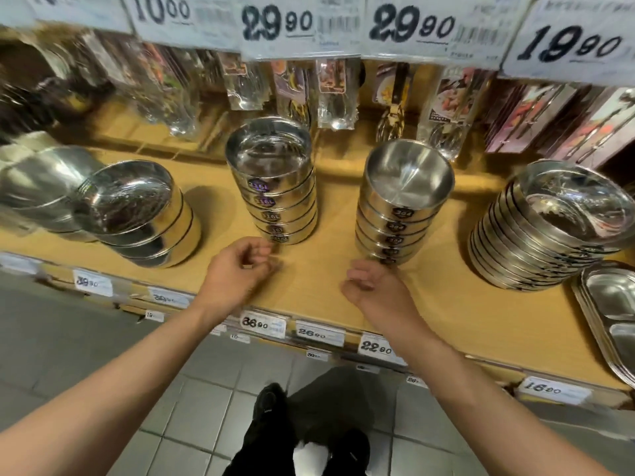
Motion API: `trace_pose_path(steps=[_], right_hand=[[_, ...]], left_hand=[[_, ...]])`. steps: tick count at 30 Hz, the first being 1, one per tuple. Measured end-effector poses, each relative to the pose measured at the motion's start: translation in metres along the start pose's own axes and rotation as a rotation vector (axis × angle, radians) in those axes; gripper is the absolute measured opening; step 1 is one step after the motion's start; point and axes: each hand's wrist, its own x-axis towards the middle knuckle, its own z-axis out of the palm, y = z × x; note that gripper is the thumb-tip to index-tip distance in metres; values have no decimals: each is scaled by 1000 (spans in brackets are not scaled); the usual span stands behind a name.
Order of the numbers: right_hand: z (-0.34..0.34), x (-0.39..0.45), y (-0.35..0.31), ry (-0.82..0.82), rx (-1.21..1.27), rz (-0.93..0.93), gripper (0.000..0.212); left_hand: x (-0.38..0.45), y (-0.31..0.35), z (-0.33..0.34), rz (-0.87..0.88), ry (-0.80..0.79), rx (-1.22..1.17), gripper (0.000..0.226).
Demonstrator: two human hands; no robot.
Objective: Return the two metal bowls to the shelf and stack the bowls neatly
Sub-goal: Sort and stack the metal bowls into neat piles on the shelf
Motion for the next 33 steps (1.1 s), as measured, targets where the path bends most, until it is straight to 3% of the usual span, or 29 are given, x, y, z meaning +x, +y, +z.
trace_pose_path(steps=[3,8,13,18,22,25,28,29,31,33], right_hand=[[24,19,-24,-25,81,-13,52],[59,55,-46,21,41,-129,77],[75,69,-54,33,39,-170,61],[90,60,-57,166,-1,-242,54],[101,55,-61,206,42,-218,54],[107,51,-66,216,80,-166,61],[111,38,-65,261,90,-66,73],[113,30,-63,270,87,-23,77],[119,12,-59,264,84,22,60],[125,-5,-59,242,58,19,38]], left_hand=[[26,-9,-23,-36,76,2,38],[70,-9,-36,9,-24,125,80],[85,-16,-32,122,-165,-54,59],[83,-22,-37,173,-241,-166,64],[83,-21,-44,232,-271,-108,62],[80,-15,-48,315,-269,-51,35],[62,-10,-64,344,-302,127,45],[56,-9,-70,274,-310,119,57],[39,-12,-86,220,-319,81,66],[21,-19,-104,210,-316,97,61]])
